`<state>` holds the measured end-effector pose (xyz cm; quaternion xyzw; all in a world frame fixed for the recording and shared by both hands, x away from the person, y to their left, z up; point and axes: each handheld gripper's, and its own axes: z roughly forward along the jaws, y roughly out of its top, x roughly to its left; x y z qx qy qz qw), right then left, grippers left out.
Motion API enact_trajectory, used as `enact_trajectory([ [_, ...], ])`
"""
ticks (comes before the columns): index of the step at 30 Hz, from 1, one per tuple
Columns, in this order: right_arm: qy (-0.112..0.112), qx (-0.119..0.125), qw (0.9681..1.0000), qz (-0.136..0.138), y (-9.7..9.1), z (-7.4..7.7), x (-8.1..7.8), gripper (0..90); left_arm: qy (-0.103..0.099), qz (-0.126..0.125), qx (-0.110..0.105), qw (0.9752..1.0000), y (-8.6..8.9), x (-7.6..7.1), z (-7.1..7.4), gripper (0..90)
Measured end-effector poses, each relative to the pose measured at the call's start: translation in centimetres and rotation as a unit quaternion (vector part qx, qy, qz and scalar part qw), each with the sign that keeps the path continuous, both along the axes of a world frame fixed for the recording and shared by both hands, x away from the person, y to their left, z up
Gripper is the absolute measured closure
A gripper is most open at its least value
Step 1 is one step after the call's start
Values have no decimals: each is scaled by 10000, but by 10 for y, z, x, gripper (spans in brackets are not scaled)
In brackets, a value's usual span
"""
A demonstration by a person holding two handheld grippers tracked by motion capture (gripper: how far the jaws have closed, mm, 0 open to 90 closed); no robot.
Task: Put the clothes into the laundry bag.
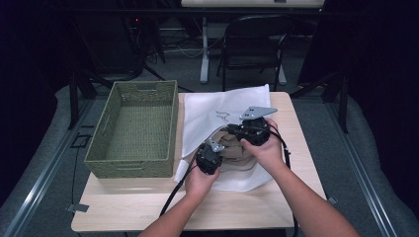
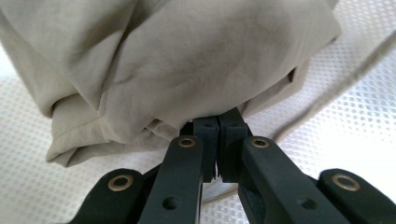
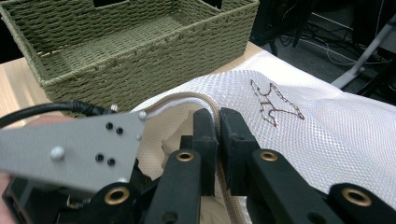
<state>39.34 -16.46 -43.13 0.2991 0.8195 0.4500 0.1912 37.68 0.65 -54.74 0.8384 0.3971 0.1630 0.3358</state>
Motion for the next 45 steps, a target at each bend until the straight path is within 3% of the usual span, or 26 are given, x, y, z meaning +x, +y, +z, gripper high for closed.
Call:
enact_trajectory([
  [5, 5, -8, 10000, -15, -1, 0, 0, 851, 10, 60, 101, 9999, 8, 4, 0, 884],
  [7, 7, -15, 10000, -16, -1, 0, 0, 851, -15, 108, 22, 9999, 8, 3, -1, 877],
  [13, 2, -33, 10000, -23, -1, 0, 0, 850, 37, -91, -10, 10000, 11, -4, 4, 797],
  [20, -9, -43, 10000, -35, -3, -1, -2, 850, 28, -193, -197, 9996, 21, -18, 12, 676],
  [22, -3, -22, 10000, -37, -4, -2, -2, 850, 15, -275, -122, 9995, 25, -23, 14, 655],
  [30, 14, -124, 9999, -27, -9, -8, -7, 848, 87, -489, -26, 9988, 45, -45, 20, 642],
  [45, 124, -289, 9995, -75, -23, -30, -20, 839, 164, -449, -144, 9988, 90, -73, 22, 614],
])
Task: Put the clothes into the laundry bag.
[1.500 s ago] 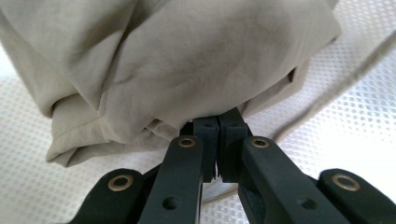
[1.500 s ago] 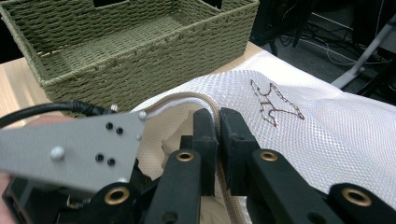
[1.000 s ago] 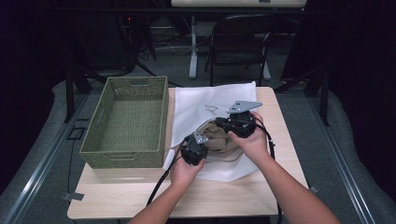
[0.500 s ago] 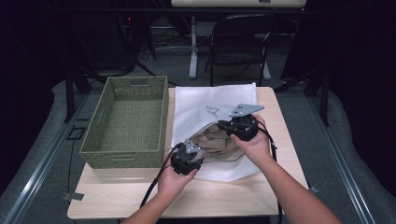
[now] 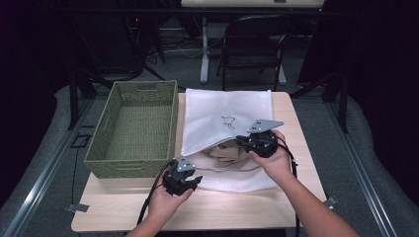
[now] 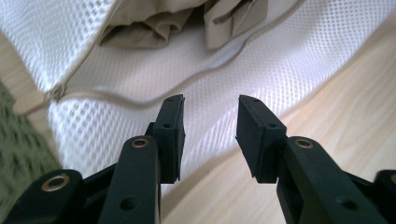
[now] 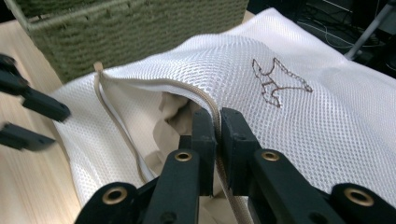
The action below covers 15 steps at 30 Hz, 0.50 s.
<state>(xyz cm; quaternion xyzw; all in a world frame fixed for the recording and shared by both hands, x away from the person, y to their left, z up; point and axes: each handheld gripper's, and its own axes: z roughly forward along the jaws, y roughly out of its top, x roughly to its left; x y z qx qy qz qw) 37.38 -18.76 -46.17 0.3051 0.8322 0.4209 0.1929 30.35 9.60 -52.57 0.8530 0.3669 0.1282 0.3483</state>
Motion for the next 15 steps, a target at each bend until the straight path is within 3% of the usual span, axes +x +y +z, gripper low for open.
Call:
enact_trajectory([
  [5, 69, -33, 10000, 1, -3, -9, -3, 842, 68, -14, -14, 10000, 14, -11, -1, 589],
  [11, 125, 28, 9999, -48, -7, -18, -4, 845, 52, 74, -180, 9998, 28, -20, -2, 560],
  [15, 196, 15, 9998, -77, -9, -25, -7, 847, 151, 71, -140, 9998, 35, -24, -4, 528],
])
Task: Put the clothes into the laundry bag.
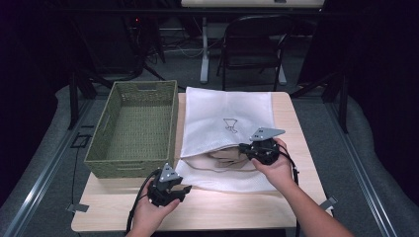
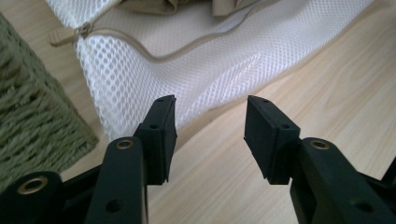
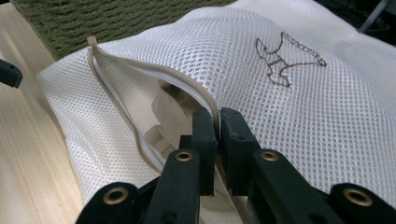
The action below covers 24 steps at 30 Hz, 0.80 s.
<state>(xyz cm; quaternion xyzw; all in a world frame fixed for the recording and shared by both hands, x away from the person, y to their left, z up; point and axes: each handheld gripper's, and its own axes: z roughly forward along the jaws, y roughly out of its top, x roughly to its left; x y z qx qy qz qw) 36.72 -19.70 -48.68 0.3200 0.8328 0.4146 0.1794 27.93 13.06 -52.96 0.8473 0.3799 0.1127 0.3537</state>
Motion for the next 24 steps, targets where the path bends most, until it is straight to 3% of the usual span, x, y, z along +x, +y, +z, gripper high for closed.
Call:
enact_trajectory([
  [2, 42, 36, 10000, -11, -2, -4, -1, 847, -14, 59, 61, 10000, 3, -3, -2, 520],
  [7, 106, 84, 9999, -75, -7, -12, -2, 848, -6, 231, -59, 9997, 10, -9, -6, 533],
  [12, 163, 148, 9997, -131, -11, -17, -3, 849, 134, 398, -100, 9991, 14, -7, -12, 522],
  [18, 234, 219, 9993, -188, -14, -24, -5, 849, 121, 689, -161, 9974, 23, -3, -13, 470],
  [24, 247, 268, 9991, -199, -16, -26, -5, 848, 214, 624, -238, 9975, 22, 6, -22, 466],
])
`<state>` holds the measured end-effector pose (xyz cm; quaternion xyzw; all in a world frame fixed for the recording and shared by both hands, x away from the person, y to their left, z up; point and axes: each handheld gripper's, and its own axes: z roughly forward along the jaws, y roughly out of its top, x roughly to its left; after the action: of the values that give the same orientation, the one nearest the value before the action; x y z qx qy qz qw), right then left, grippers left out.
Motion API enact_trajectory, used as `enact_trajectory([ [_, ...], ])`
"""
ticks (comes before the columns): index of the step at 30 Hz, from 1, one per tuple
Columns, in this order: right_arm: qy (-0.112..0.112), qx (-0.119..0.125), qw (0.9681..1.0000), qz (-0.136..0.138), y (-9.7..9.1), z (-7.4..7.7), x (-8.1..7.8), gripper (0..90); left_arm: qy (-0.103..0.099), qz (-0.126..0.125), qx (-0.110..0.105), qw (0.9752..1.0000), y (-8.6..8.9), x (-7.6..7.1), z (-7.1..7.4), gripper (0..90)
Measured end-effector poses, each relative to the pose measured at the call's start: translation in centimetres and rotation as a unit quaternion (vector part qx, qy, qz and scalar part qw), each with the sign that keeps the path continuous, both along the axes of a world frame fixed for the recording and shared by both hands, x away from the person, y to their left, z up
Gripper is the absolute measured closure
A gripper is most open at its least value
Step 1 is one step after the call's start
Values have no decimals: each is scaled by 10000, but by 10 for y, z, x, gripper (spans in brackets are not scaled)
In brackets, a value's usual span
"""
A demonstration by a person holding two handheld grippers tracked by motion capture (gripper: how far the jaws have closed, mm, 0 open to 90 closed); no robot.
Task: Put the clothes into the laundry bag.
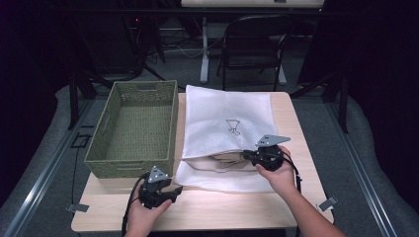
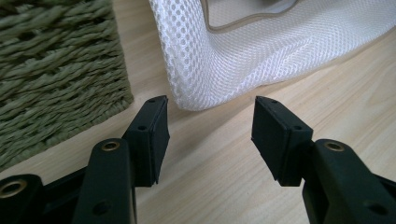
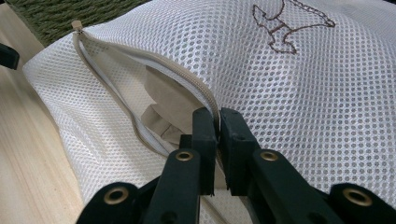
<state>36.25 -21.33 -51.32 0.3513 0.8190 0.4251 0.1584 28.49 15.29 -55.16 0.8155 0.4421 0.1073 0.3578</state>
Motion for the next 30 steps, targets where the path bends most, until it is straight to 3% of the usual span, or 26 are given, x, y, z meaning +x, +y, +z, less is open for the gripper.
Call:
enact_trajectory([
  [3, -4, 18, 10000, -5, 0, -1, 0, 849, 101, 9, -60, 9999, -4, 5, -4, 466],
  [9, 5, 45, 10000, -4, 0, -3, 0, 849, 45, -90, 213, 9997, -15, 17, -8, 467],
  [19, 12, 87, 10000, -18, 1, -8, -1, 845, 1, -42, 34, 10000, -27, 36, -9, 486],
  [25, 1, 98, 10000, 8, 1, -6, -2, 816, -57, -8, 27, 10000, -27, 39, -10, 628],
  [30, -3, 173, 9999, -3, 1, -4, -5, 775, -105, 30, 34, 9999, -24, 39, -12, 681],
])
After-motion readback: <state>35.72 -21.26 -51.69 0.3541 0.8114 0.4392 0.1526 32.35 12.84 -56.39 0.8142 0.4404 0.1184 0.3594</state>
